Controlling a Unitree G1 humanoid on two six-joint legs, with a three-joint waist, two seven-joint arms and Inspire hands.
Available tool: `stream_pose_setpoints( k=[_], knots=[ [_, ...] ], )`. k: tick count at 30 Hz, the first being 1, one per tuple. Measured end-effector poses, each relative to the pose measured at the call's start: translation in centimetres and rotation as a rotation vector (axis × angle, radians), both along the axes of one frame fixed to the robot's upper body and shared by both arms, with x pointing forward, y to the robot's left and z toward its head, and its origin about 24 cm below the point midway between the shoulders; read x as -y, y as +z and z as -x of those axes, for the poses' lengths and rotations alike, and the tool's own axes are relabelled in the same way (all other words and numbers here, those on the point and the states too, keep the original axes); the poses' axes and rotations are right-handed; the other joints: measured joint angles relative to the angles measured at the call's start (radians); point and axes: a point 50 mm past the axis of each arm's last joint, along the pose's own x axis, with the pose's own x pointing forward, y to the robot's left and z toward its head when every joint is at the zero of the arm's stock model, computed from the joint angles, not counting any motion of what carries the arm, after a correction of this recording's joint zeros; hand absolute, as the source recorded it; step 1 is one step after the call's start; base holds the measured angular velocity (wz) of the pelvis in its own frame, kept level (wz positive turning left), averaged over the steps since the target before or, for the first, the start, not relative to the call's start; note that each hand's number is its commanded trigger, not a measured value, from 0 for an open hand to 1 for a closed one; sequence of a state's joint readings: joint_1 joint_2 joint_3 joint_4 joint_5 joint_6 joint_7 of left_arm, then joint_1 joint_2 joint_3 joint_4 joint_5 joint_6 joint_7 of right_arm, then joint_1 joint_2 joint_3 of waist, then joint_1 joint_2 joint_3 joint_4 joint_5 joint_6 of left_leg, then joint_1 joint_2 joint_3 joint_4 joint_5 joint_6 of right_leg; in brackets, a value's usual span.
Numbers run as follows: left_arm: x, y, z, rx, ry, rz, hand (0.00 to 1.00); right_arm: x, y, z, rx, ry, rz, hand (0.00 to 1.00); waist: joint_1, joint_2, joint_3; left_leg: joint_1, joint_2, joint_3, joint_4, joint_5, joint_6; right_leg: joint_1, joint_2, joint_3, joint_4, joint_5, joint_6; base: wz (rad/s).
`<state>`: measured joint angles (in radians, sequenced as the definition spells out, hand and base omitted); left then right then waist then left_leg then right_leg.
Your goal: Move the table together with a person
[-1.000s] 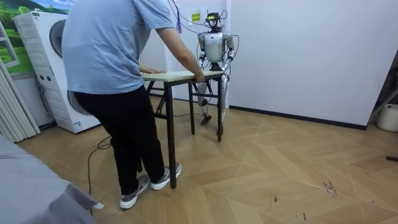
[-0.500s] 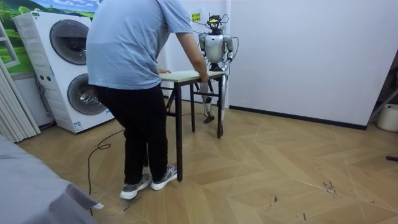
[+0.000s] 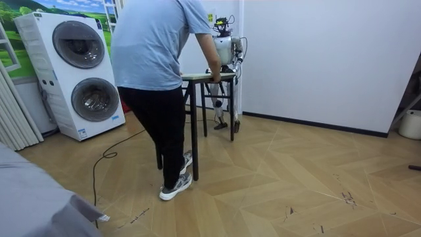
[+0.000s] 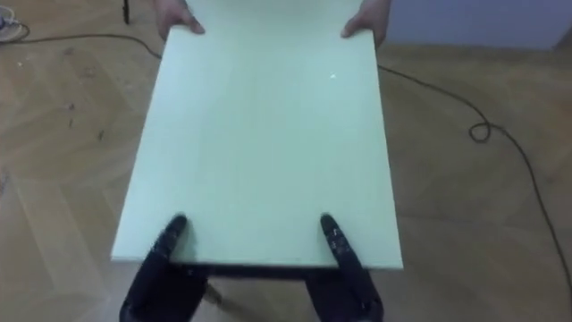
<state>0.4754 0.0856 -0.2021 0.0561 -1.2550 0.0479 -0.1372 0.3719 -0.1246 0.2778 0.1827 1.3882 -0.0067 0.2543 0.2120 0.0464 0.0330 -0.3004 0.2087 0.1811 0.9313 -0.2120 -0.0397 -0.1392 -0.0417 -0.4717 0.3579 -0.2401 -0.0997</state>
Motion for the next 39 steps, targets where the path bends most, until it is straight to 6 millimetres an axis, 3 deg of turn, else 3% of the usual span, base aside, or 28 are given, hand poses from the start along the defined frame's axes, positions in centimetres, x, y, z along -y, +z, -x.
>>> stream_pose_setpoints(
  k=[2,3,4,6,8,9,10,12,14,16,17,18,20,22,26,27,29,30,31,32,33,34,36,38,39],
  knots=[
    [0.0,0.0,0.0,-0.002,-0.002,0.001,1.0,-0.1,0.1,0.0,0.007,0.007,0.002,1.0,-0.025,0.025,-0.003,0.09,0.011,0.004,0.036,0.005,-0.004,-0.015,0.012,-0.03,0.015,-0.005,-0.008,0.27],
    [0.0,0.2,-0.1,0.006,-0.002,0.001,1.0,0.0,0.3,-0.1,0.023,0.006,0.004,1.0,-0.053,0.036,-0.003,0.138,0.01,0.002,0.007,0.009,-0.006,-0.033,0.009,-0.051,0.048,-0.01,-0.001,0.5],
    [-0.1,0.3,-0.2,0.01,0.002,-0.003,1.0,-0.1,0.3,-0.1,0.026,0.005,0.006,1.0,-0.067,0.02,-0.0008,0.152,-0.005,0.01,-0.046,-0.007,-0.02,-0.056,-0.007,-0.042,0.077,-0.013,0.0,0.41],
    [-0.1,0.1,0.3,-0.012,-0.001,-0.001,1.0,0.0,0.1,0.4,0.011,0.008,0.015,1.0,-0.073,0.014,-0.0006,0.181,-0.03,0.009,-0.111,-0.005,-0.02,-0.055,-0.008,0.003,0.068,0.006,-0.007,0.11],
    [0.0,0.1,0.2,-0.013,-0.007,0.003,1.0,0.2,0.2,0.4,0.016,0.006,0.022,1.0,-0.078,0.012,-0.0014,0.203,-0.047,0.002,-0.197,-0.023,-0.049,-0.06,-0.003,0.006,0.031,0.033,-0.018,0.1],
    [0.0,0.3,-0.1,0.003,-0.011,0.002,1.0,0.2,0.5,0.1,0.034,0.006,0.026,1.0,-0.081,0.014,-0.0022,0.211,-0.048,-0.017,-0.242,-0.05,-0.074,-0.08,0.005,-0.002,0.016,0.05,-0.031,0.07],
    [0.1,0.7,-0.5,0.024,-0.012,0.004,1.0,0.2,0.9,-0.4,0.058,0.003,0.028,1.0,-0.083,0.025,0.0028,0.209,-0.042,-0.038,-0.256,-0.091,-0.075,-0.098,0.019,-0.018,0.017,0.059,-0.043,0.08],
    [0.3,1.0,-1.1,0.045,-0.013,0.01,1.0,0.1,1.2,-0.9,0.077,0.001,0.025,1.0,-0.087,0.043,0.0054,0.219,-0.026,-0.051,-0.264,-0.142,-0.061,-0.118,0.035,-0.043,0.021,0.065,-0.055,0.09],
    [0.3,1.2,-1.7,0.06,-0.015,0.008,1.0,0.0,1.4,-1.5,0.087,-0.007,0.019,1.0,-0.1,0.044,0.0056,0.235,-0.03,-0.053,-0.312,-0.179,-0.058,-0.145,0.035,-0.067,0.021,0.08,-0.067,0.14],
    [0.5,1.6,-2.7,0.083,-0.02,0.003,1.0,0.4,1.7,-2.1,0.103,-0.023,0.023,1.0,-0.111,0.044,0.0054,0.242,-0.032,-0.07,-0.402,-0.241,-0.047,-0.193,0.03,-0.094,0.021,0.115,-0.076,0.19],
    [0.6,1.6,-2.9,0.084,-0.022,0.002,1.0,0.4,1.7,-2.2,0.105,-0.026,0.021,1.0,-0.116,0.043,0.0052,0.239,-0.04,-0.069,-0.42,-0.253,-0.042,-0.203,0.025,-0.1,0.02,0.124,-0.076,0.19],
    [0.7,1.6,-3.2,0.078,-0.022,0.0,1.0,0.6,1.6,-2.4,0.103,-0.024,0.024,1.0,-0.125,0.041,0.004,0.231,-0.055,-0.073,-0.44,-0.265,-0.022,-0.219,0.012,-0.1,0.016,0.148,-0.075,0.09],
    [0.9,1.3,-3.1,0.061,-0.019,0.007,1.0,0.8,1.4,-2.4,0.093,-0.025,0.031,1.0,-0.133,0.036,0.0021,0.208,-0.086,-0.076,-0.447,-0.252,0.01,-0.227,-0.01,-0.088,-0.013,0.195,-0.068,0.02],
    [1.1,1.0,-2.9,0.035,-0.024,0.006,1.0,1.0,1.0,-1.9,0.069,-0.029,0.033,1.0,-0.146,0.027,0.0002,0.19,-0.132,-0.069,-0.447,-0.224,0.045,-0.229,-0.037,-0.056,-0.05,0.245,-0.043,0.04],
    [1.1,0.3,-1.9,-0.007,-0.018,0.005,1.0,1.0,0.3,-1.0,0.025,-0.018,0.029,1.0,-0.151,0.01,-0.0105,0.187,-0.183,-0.044,-0.444,-0.198,0.083,-0.223,-0.078,-0.029,-0.071,0.308,-0.025,-0.05],
    [1.1,0.2,-1.7,-0.016,-0.018,0.006,1.0,1.0,0.2,-0.7,0.015,-0.019,0.03,1.0,-0.156,0.008,-0.0101,0.183,-0.195,-0.044,-0.435,-0.192,0.093,-0.219,-0.087,-0.022,-0.081,0.326,-0.004,0.03],
    [1.1,0.0,-1.5,-0.023,-0.02,0.008,1.0,1.1,0.1,-0.5,0.006,-0.02,0.028,1.0,-0.165,0.007,-0.0096,0.171,-0.208,-0.043,-0.428,-0.179,0.113,-0.217,-0.094,0.014,-0.097,0.36,0.073,0.13],
    [1.2,0.1,-1.5,-0.022,-0.021,0.004,1.0,1.1,0.1,-0.5,0.005,-0.022,0.025,1.0,-0.178,0.009,-0.009,0.157,-0.208,-0.046,-0.431,-0.162,0.127,-0.225,-0.095,0.069,-0.079,0.377,0.141,0.31],
    [1.2,0.0,-1.5,-0.023,-0.025,0.001,1.0,1.1,0.0,-0.2,-0.005,-0.028,0.019,1.0,-0.183,0.009,-0.0088,0.152,-0.205,-0.045,-0.436,-0.147,0.133,-0.239,-0.112,0.129,0.039,0.318,0.138,0.31],
    [1.2,0.0,-1.5,-0.023,-0.028,-0.006,1.0,1.1,-0.1,0.0,-0.01,-0.032,0.014,1.0,-0.182,0.007,-0.009,0.152,-0.205,-0.044,-0.443,-0.138,0.135,-0.241,-0.123,0.154,0.107,0.277,0.138,0.23],
    [1.2,0.0,-1.4,-0.022,-0.033,-0.016,1.0,1.1,-0.2,0.1,-0.016,-0.035,0.007,1.0,-0.18,0.004,-0.0087,0.151,-0.206,-0.046,-0.454,-0.123,0.138,-0.233,-0.151,0.181,0.234,0.205,0.138,0.07],
    [1.1,0.0,-1.5,-0.022,-0.033,-0.018,1.0,1.0,-0.2,0.2,-0.019,-0.037,-0.004,1.0,-0.175,0.003,-0.0083,0.145,-0.206,-0.048,-0.461,-0.111,0.14,-0.198,-0.18,0.201,0.317,0.149,0.153,0.0],
    [1.0,0.0,-1.5,-0.019,-0.035,-0.024,1.0,0.9,-0.2,0.2,-0.024,-0.039,-0.017,1.0,-0.167,-0.007,-0.0072,0.145,-0.211,-0.049,-0.479,-0.094,0.138,-0.11,-0.201,0.232,0.346,0.097,0.184,0.0],
    [0.8,0.1,-1.6,-0.009,-0.037,-0.034,1.0,0.7,-0.2,0.2,-0.024,-0.039,-0.024,1.0,-0.158,-0.031,-0.0093,0.137,-0.219,-0.05,-0.504,-0.07,0.133,-0.031,-0.2,0.255,0.296,0.059,0.198,0.0],
    [0.8,0.2,-1.8,0.001,-0.039,-0.037,1.0,0.7,-0.2,0.0,-0.019,-0.039,-0.026,1.0,-0.149,-0.043,-0.0067,0.128,-0.22,-0.051,-0.509,-0.058,0.127,-0.001,-0.184,0.257,0.221,0.042,0.203,0.0]
  ],
)
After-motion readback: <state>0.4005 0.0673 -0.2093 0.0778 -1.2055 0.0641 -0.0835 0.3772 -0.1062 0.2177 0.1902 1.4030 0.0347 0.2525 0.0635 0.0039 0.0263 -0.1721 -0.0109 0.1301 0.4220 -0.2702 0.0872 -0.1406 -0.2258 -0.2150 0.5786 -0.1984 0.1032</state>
